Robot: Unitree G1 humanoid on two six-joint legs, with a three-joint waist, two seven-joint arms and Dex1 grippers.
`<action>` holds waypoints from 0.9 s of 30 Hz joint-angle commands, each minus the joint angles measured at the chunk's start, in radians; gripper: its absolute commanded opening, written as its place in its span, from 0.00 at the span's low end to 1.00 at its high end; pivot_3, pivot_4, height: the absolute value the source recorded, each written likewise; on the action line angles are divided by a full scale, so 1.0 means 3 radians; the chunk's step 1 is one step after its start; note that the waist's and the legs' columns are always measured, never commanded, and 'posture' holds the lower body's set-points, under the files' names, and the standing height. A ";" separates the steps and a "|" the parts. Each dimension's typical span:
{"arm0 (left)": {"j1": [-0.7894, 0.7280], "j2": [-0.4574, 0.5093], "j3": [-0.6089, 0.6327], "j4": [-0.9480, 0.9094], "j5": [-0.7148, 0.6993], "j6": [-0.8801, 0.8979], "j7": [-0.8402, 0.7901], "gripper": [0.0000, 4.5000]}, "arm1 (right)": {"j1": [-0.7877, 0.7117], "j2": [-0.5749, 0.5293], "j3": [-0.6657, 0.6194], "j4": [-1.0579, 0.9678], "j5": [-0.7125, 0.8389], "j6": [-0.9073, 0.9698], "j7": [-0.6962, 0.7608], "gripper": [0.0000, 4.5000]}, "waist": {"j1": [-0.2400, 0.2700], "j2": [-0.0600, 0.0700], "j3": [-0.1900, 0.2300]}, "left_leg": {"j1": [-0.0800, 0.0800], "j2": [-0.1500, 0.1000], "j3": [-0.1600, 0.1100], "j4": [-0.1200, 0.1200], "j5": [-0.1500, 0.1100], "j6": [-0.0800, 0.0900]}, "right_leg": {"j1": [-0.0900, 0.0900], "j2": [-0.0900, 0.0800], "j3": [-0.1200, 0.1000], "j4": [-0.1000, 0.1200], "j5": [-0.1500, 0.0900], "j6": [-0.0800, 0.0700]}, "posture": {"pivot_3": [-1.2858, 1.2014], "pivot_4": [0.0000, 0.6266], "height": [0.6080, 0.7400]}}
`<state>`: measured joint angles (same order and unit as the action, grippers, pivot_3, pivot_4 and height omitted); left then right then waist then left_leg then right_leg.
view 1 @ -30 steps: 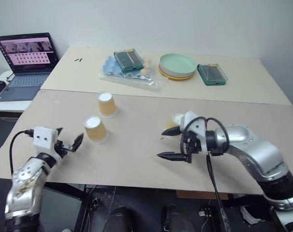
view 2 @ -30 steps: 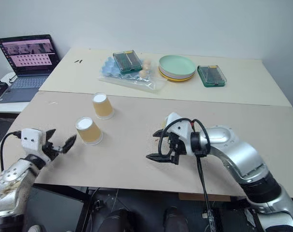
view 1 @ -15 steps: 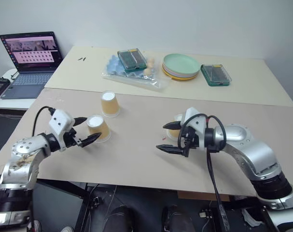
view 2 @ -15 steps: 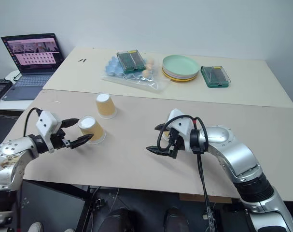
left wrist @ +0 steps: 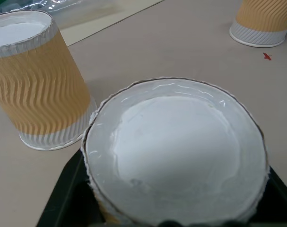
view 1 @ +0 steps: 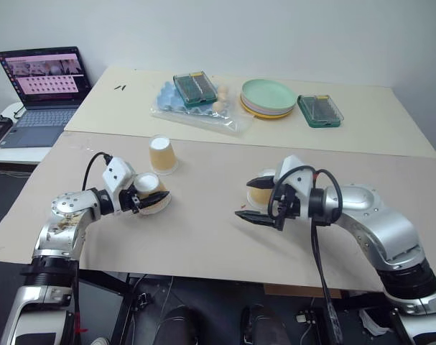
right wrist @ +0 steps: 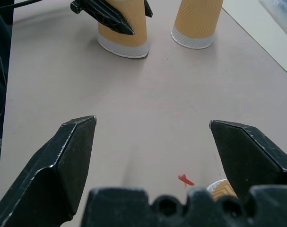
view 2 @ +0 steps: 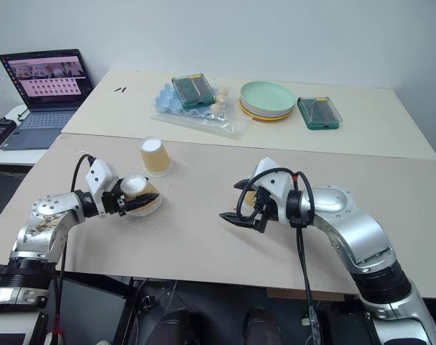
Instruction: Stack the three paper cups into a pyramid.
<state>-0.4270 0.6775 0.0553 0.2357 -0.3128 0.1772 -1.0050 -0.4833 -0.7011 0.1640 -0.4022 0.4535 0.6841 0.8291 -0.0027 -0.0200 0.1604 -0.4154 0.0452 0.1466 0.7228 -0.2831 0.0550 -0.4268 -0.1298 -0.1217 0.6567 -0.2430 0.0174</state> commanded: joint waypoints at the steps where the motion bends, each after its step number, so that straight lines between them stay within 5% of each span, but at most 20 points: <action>1: -0.0046 0.0039 0.0042 -0.0170 -0.0016 -0.0068 -0.0057 0.46 | -0.0011 -0.0011 -0.0118 -0.0102 0.0000 0.0000 -0.0025 1.00 | 0.0000 0.0000 0.0000 | 0.0000 0.0000 0.0000 0.0000 0.0000 0.0000 | 0.0000 0.0000 0.0000 0.0000 0.0000 0.0000 | 0.52 0.24 0.75; 11: -0.0349 -0.0489 -0.0489 -0.0809 -0.0128 0.0280 -0.0147 0.46 | -0.0039 0.0021 -0.0141 -0.0070 -0.0014 0.0040 -0.0113 1.00 | 0.0045 0.0000 0.0000 | -0.0002 -0.0001 -0.0003 0.0013 -0.0001 0.0002 | 0.0005 -0.0001 -0.0001 0.0000 0.0000 0.0000 | 0.52 0.24 0.75; 21: -0.0532 -0.0936 -0.0958 -0.0026 0.0322 -0.0155 -0.0182 0.46 | -0.0022 -0.0002 -0.0263 -0.0191 0.0052 0.0158 -0.0180 1.00 | 0.0033 0.0000 0.0000 | 0.0000 0.0000 -0.0003 0.0016 -0.0001 0.0002 | 0.0004 0.0002 0.0001 0.0002 0.0000 0.0000 | 0.52 0.24 0.75; 22: -0.0535 -0.0941 -0.0958 0.0000 0.0341 -0.0196 -0.0191 0.66 | -0.0019 -0.0001 -0.0284 -0.0204 0.0066 0.0172 -0.0188 1.00 | 0.0035 0.0000 0.0000 | -0.0001 0.0000 -0.0003 0.0016 -0.0001 0.0002 | 0.0005 0.0002 0.0000 0.0002 0.0000 0.0000 | 0.52 0.24 0.75; 26: -0.0548 -0.0952 -0.0911 -0.0026 0.0322 -0.0213 -0.0222 0.98 | -0.0003 0.0009 -0.0317 -0.0226 0.0078 0.0201 -0.0202 1.00 | 0.0040 0.0000 0.0000 | -0.0001 0.0000 -0.0004 0.0017 -0.0001 0.0003 | 0.0005 0.0001 0.0000 0.0002 0.0000 0.0000 | 0.52 0.24 0.75; 27: -0.0554 -0.0927 -0.0881 -0.0100 0.0286 -0.0156 -0.0236 0.99 | 0.0002 0.0013 -0.0315 -0.0218 0.0070 0.0197 -0.0197 1.00 | 0.0039 0.0000 0.0000 | -0.0001 0.0000 -0.0004 0.0017 -0.0001 0.0003 | 0.0004 0.0001 0.0000 0.0002 0.0000 0.0000 | 0.52 0.24 0.75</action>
<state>-0.5749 0.3945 -0.2268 0.2499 -0.2117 0.1331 -1.0657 -0.4843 -0.6946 0.1022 -0.4337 0.4563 0.7401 0.7756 0.0091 -0.0201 0.1605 -0.4157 0.0453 0.1453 0.7278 -0.2834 0.0559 -0.4255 -0.1295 -0.1217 0.6572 -0.2429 0.0174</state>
